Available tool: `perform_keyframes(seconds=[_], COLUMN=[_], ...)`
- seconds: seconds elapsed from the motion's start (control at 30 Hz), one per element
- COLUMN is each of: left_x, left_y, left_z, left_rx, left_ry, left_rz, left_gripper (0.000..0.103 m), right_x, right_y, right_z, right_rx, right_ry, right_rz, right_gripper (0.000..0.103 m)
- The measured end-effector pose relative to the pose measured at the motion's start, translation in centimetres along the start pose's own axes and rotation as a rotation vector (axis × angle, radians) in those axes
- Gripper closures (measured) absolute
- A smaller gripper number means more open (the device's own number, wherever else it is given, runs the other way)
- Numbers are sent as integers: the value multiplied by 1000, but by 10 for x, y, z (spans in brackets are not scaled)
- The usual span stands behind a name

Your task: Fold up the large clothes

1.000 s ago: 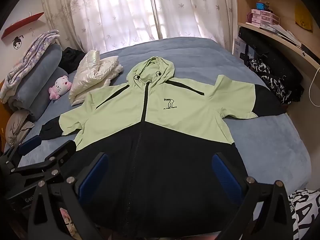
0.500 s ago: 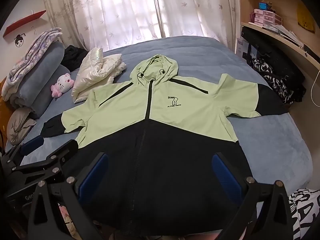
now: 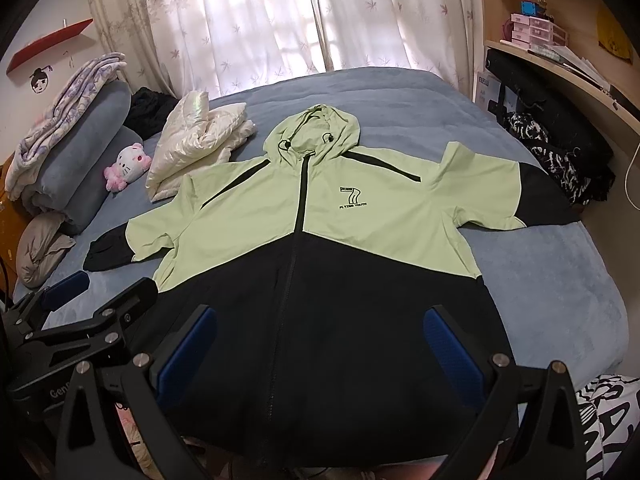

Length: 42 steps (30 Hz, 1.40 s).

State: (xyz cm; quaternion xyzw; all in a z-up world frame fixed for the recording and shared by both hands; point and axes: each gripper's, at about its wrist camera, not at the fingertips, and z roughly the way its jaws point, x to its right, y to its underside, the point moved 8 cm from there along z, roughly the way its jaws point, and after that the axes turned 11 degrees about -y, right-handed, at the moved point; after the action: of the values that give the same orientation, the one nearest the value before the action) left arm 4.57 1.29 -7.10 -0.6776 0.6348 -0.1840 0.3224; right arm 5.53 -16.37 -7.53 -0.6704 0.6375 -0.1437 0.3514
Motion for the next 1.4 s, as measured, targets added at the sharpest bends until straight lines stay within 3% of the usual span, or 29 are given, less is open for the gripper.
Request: perform_keyframes(seconds=[1.4], left_x=[6], left_y=[4], left_z=[-3], left_rx=[-18], left_ry=[-12], left_rz=[21], left_gripper=[4], right_x=[3], right_y=[5], right_z=[-1], right_rx=[-3], right_ry=[-16], right_rz=[15], right_gripper=[0])
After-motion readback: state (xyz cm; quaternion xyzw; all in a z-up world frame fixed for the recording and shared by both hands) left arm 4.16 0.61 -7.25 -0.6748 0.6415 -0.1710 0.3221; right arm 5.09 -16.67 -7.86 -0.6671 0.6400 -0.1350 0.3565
